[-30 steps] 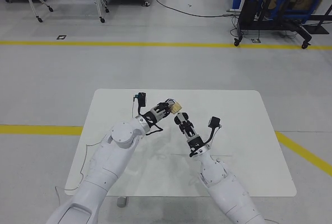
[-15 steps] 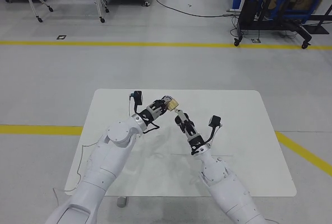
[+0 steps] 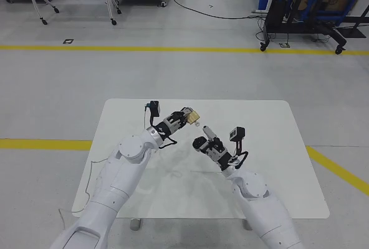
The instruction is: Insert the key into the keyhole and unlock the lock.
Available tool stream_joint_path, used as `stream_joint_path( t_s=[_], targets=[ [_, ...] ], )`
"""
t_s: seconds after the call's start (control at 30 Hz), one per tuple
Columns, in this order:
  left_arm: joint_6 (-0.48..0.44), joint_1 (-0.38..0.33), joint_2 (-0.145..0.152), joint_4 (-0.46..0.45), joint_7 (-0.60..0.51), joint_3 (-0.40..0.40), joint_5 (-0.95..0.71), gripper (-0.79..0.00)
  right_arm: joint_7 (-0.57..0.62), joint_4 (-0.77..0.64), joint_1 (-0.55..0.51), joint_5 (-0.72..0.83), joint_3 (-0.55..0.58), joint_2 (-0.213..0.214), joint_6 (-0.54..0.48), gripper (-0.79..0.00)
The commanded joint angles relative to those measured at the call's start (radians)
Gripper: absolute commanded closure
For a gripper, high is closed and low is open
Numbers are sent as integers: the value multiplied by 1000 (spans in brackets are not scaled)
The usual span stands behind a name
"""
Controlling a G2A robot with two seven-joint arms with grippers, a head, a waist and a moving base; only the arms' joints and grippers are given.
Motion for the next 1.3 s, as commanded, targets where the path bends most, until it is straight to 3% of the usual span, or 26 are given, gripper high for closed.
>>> stream_joint_path(
  t_s=[0.0,0.07,0.1,0.2,0.57,0.9,1.17,1.27],
  targets=[
    [-7,-1,1,-1,-2,2,12,0,93,0,1,49,19,6,42,-570],
    [-19,0,1,-4,0,4,24,0,145,0,5,82,30,11,72,-474],
    [-24,1,2,-6,0,5,29,0,166,2,7,95,32,13,83,-385],
    [-37,4,2,-12,-2,10,41,0,214,10,17,134,36,16,105,-326],
    [-45,0,1,-10,2,25,71,0,235,68,61,210,27,15,109,-326],
    [-63,0,1,-10,-2,27,76,0,264,161,119,296,4,8,138,-194],
    [-68,0,1,-9,-5,27,77,0,262,213,148,330,-6,3,108,-157],
    [-70,1,1,-9,-5,28,75,0,261,224,152,335,-8,2,106,-80]
  ],
)
